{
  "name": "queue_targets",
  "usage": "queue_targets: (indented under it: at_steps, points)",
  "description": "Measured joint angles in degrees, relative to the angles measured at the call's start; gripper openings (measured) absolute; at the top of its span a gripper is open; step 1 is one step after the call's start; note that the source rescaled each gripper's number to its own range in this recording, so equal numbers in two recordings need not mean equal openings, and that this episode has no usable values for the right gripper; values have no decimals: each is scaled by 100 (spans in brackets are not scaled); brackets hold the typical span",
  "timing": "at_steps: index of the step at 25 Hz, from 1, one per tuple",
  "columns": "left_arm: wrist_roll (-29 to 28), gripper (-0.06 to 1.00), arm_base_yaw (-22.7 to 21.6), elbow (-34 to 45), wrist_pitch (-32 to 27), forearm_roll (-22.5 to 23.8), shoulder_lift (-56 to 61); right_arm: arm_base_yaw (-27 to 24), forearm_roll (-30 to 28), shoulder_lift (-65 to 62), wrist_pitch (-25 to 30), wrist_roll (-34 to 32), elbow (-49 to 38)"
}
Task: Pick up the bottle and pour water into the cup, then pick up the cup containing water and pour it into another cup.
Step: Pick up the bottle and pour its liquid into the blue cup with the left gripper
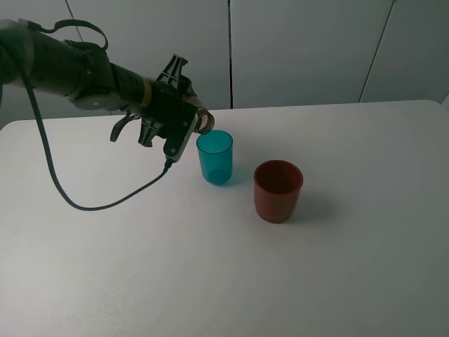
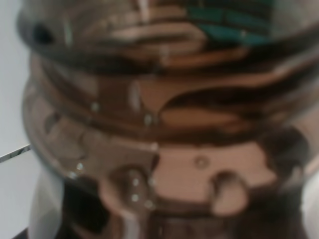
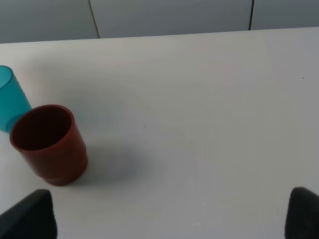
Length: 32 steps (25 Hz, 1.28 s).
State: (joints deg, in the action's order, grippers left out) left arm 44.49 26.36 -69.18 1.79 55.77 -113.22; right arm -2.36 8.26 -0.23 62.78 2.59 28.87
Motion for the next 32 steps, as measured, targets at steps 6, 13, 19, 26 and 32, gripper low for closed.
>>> queue_targets:
  at_steps: [6,13,19,26,32]
  points:
    - [170,0,10,-42,-27,-69,0,0,0,0,0,0,0]
    - [210,0,10,-68,-64,-91,0,0,0,0,0,0,0]
    - [210,0,32,-264,-128,-113,-8,0,0,0,0,0,0]
    - [454,0,99,-327,-129,-113,-8,0,0,0,0,0,0]
    - [481,0,110,-327,-179,1,-8,0,0,0,0,0,0]
